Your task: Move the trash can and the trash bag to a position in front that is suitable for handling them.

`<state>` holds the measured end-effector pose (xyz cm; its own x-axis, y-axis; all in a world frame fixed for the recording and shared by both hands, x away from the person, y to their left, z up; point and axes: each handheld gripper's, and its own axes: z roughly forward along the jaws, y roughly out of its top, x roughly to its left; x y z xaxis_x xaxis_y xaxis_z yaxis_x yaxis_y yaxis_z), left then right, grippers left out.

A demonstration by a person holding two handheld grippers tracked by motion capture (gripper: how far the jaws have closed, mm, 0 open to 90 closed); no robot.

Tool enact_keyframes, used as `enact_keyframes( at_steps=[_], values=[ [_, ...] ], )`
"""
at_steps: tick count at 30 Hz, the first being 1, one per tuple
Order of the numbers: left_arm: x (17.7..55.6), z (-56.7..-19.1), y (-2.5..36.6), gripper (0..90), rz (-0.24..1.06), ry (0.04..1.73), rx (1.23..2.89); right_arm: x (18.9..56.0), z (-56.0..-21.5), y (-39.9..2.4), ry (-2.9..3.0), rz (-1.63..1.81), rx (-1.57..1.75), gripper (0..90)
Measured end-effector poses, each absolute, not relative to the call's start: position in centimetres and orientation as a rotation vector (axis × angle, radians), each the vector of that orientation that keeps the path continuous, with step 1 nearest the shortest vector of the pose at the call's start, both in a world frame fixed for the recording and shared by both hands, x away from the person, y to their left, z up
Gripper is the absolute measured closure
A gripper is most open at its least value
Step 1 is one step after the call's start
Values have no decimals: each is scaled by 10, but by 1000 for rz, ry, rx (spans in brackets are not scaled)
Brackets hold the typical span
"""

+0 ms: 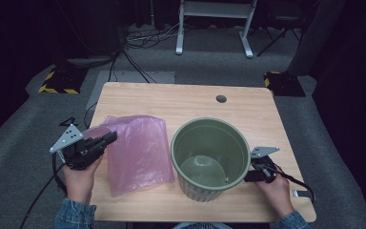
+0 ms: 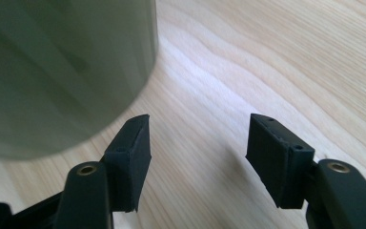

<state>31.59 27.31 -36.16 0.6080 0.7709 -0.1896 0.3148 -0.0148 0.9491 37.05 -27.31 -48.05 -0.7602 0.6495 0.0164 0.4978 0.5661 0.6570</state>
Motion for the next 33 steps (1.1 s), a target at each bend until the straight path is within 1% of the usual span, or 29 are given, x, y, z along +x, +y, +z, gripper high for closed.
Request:
enact_keyframes(
  at_steps=[8,10,12,17,33],
  values=[
    [315,-334,271,896,464,862,1614,371,-492,-290,2546,1034,979,393],
    [315,-328,272,895,466,851,1606,370,-496,-291,2524,1048,933,352],
    [314,-324,273,895,471,846,1602,369,-500,-292,2496,1078,900,280],
    [313,-313,272,896,479,828,1598,370,-504,-294,2488,1109,887,219],
    [319,-281,281,896,438,748,1593,371,-504,-294,2490,1110,883,216]
  ],
)
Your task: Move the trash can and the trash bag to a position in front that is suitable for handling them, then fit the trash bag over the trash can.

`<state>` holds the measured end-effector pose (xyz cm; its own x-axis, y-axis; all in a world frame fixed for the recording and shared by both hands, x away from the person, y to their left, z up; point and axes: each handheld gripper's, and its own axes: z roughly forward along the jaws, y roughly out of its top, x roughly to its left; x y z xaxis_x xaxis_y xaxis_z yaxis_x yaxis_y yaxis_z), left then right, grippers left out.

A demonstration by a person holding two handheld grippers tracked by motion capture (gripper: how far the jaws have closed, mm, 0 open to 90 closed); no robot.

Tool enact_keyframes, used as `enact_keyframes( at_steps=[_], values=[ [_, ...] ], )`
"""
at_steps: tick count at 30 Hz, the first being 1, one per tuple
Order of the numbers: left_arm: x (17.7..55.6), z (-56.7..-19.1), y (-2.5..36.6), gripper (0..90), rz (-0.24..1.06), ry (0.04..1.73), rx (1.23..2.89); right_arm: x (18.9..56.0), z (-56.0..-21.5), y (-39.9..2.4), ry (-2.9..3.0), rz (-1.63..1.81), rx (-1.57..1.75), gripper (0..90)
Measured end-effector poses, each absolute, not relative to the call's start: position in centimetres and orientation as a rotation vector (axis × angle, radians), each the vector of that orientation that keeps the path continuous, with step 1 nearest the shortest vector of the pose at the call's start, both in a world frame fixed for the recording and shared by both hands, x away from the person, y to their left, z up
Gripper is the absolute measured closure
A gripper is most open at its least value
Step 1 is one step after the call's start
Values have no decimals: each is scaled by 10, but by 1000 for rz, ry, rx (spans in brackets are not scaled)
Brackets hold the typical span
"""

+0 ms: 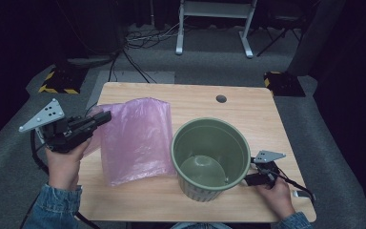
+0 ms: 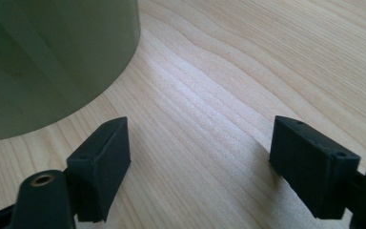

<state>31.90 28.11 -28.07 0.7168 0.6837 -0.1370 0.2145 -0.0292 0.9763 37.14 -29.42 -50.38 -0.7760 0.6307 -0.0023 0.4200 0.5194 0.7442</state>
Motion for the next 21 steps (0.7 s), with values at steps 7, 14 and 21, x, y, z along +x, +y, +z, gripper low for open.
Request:
enact_keyframes(
  at_steps=[7,14,21],
  values=[
    [320,-260,277,896,428,688,1610,371,-504,-294,2489,1110,886,218],
    [323,-245,275,897,397,636,1624,371,-504,-294,2489,1110,886,218],
    [326,-225,273,897,370,576,1617,371,-504,-294,2489,1110,885,218]
  ],
)
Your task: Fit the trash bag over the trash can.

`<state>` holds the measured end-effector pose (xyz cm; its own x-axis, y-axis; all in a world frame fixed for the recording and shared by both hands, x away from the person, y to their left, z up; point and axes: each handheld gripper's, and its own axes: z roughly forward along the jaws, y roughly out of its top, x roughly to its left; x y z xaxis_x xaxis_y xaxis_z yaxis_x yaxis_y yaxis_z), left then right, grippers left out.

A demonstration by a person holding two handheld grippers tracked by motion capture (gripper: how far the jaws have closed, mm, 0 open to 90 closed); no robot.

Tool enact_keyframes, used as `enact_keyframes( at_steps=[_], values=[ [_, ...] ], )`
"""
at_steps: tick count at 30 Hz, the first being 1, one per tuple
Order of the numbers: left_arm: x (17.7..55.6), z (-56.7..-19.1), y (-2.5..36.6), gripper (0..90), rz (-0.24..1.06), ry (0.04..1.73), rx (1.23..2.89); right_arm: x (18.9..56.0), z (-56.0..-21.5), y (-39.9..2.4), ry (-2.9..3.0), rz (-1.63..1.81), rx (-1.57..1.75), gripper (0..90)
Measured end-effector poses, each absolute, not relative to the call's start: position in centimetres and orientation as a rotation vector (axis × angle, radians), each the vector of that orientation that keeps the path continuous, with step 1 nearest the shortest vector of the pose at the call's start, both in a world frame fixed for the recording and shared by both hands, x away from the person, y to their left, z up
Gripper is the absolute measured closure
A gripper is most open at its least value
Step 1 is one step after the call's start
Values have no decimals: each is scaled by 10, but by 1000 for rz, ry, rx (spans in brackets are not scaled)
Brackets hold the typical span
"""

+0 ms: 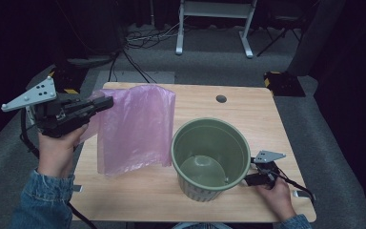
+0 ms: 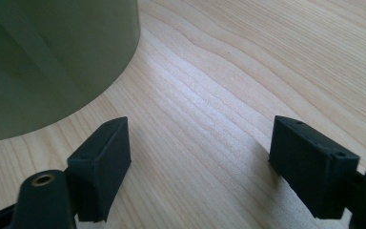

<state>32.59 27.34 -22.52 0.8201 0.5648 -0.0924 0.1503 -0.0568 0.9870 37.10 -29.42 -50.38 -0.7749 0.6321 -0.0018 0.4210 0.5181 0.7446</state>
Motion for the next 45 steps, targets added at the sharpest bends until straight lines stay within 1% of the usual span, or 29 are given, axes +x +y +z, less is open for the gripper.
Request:
enact_keyframes(
  at_steps=[12,19,23,31,45],
  values=[
    [329,-194,276,897,373,536,1629,371,-504,-294,2489,1110,887,219],
    [332,-178,267,896,373,506,1621,371,-504,-294,2489,1110,887,219],
    [334,-170,259,897,380,489,1613,371,-504,-294,2489,1110,887,219],
    [341,-161,235,896,348,437,1600,371,-504,-294,2489,1110,888,219],
    [359,-162,185,896,291,369,1615,371,-504,-294,2488,1110,887,219]
  ],
)
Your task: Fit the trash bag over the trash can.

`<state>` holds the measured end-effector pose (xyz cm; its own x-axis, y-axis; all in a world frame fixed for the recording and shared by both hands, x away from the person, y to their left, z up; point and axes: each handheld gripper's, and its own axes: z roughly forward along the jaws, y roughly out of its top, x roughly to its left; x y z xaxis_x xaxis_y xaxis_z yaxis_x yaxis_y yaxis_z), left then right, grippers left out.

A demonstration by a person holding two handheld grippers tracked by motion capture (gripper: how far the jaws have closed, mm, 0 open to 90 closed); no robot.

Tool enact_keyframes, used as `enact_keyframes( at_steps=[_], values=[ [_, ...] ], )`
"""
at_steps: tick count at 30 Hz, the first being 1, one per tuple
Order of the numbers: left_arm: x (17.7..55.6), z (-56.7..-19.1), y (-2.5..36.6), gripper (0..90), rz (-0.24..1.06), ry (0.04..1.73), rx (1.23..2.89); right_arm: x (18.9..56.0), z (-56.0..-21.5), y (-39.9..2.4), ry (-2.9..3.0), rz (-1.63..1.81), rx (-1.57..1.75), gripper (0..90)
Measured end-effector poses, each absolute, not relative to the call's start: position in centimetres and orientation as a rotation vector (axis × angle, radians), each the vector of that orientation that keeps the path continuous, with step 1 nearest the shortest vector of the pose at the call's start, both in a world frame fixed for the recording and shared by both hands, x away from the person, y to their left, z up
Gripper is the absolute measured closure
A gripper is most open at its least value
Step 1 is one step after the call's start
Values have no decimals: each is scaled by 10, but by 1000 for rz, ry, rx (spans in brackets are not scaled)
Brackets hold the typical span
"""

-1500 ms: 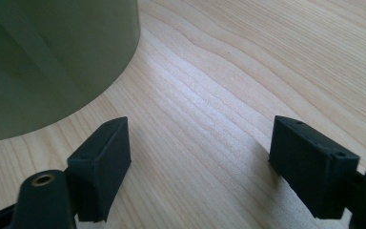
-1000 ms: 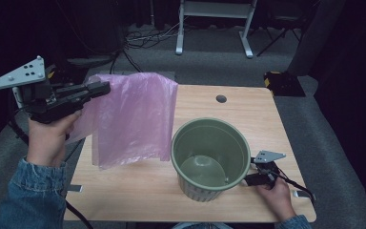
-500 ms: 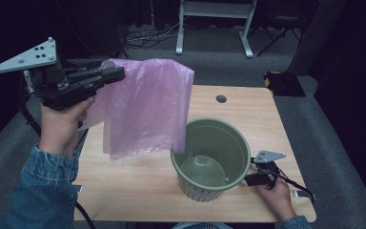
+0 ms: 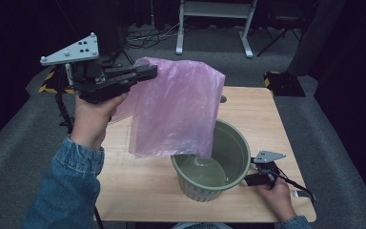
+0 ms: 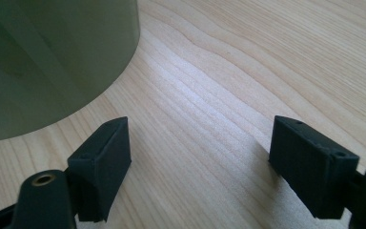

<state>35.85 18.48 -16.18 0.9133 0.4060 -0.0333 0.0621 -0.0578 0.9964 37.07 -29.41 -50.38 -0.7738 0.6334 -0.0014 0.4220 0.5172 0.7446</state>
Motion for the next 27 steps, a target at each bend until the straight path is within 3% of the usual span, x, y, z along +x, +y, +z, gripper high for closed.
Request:
enact_keyframes(
  at_steps=[20,27],
  values=[
    [377,-185,115,895,204,265,1633,370,-504,-294,2488,1109,887,221],
    [378,-198,100,894,232,247,1678,370,-504,-294,2489,1111,883,221]
  ],
)
